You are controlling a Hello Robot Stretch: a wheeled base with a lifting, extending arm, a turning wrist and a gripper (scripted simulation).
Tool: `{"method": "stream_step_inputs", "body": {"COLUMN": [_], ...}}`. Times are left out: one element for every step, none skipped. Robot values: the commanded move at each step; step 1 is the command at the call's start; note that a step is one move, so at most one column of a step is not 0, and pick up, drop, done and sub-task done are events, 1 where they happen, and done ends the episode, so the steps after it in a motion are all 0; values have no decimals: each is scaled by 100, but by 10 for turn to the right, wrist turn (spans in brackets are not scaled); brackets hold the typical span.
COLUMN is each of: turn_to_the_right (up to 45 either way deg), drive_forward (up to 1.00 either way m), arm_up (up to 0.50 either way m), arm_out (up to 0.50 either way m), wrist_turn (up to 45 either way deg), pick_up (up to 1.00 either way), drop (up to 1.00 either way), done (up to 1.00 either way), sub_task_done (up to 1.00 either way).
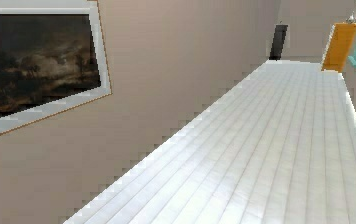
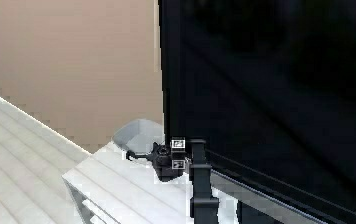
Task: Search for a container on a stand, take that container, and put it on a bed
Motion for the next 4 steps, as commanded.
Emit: {"method": "stream_step_inputs", "body": {"turn_to_the_right": [0,0,0,0], "drive_forward": [0,0,0,0], "arm_up": [20,0,0,0], "arm_out": [0,0,0,0], "wrist_turn": [0,-450,-450,-120], "pick_up": [0,0,0,0], "drop": [0,0,0,0], "done": [0,0,0,0], "sub_task_done": [0,0,0,0]}}
